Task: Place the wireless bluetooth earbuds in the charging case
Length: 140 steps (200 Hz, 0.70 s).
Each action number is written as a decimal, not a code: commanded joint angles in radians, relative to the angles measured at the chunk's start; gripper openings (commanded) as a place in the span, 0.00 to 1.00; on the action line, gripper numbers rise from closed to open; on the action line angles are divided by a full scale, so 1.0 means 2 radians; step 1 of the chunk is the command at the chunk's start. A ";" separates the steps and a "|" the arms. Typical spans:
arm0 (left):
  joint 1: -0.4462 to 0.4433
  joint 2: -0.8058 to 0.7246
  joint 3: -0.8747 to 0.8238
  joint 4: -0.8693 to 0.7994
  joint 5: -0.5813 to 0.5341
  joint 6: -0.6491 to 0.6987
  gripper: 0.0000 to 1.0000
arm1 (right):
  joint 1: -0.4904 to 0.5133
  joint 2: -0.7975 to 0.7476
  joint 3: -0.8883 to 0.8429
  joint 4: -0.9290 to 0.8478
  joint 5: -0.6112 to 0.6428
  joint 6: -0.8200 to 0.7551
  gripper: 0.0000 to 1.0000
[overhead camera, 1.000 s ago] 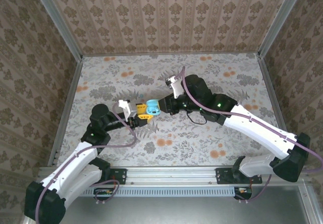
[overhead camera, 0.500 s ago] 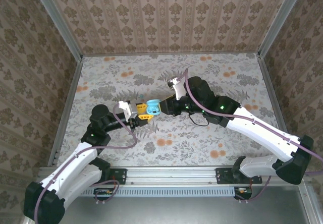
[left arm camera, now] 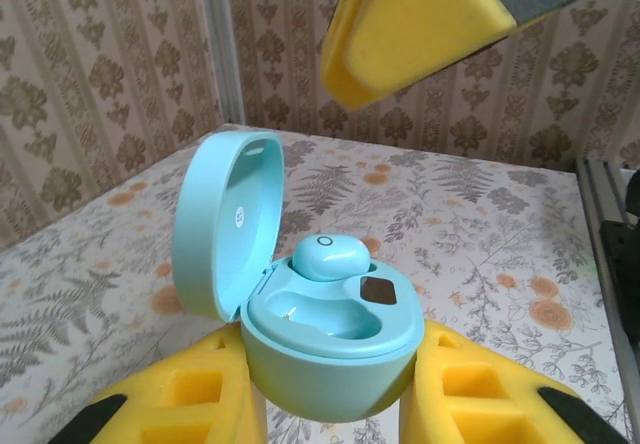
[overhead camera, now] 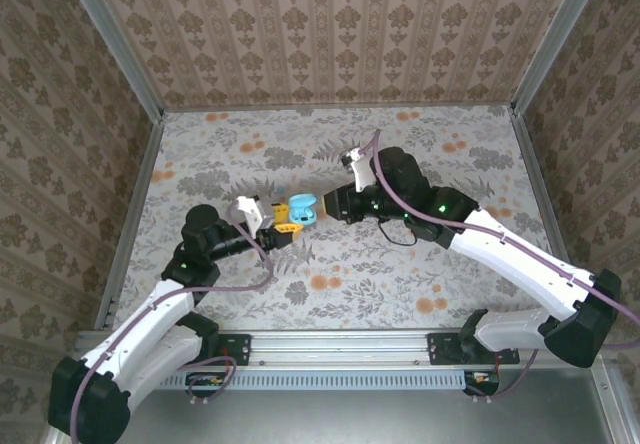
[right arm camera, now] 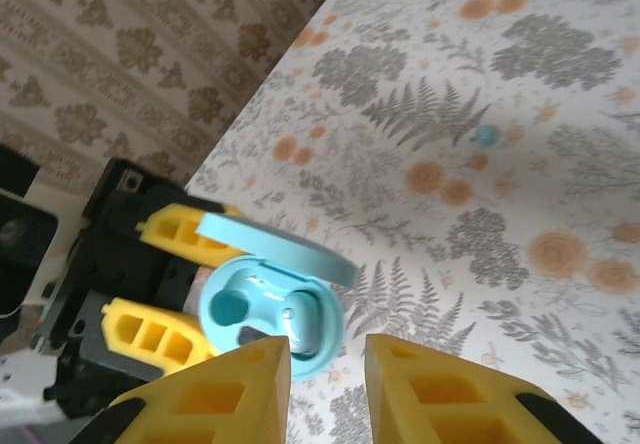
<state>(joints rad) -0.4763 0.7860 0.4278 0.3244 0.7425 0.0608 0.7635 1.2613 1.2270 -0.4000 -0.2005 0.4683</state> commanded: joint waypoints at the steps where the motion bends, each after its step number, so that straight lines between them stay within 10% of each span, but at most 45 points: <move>1: 0.015 -0.005 0.017 -0.023 -0.020 -0.026 0.23 | -0.013 0.007 0.011 0.000 0.010 0.024 0.27; 57: 0.060 -0.044 0.009 -0.072 -0.076 -0.039 0.23 | -0.051 0.132 0.060 0.001 0.010 0.064 0.30; 140: 0.088 -0.132 0.005 -0.148 -0.139 -0.031 0.23 | -0.038 0.470 0.374 -0.084 0.029 0.031 0.34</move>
<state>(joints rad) -0.3115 0.5537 0.4278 0.0803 0.5034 -0.0036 0.6666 2.0521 1.8069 -0.4675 -0.1497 0.5724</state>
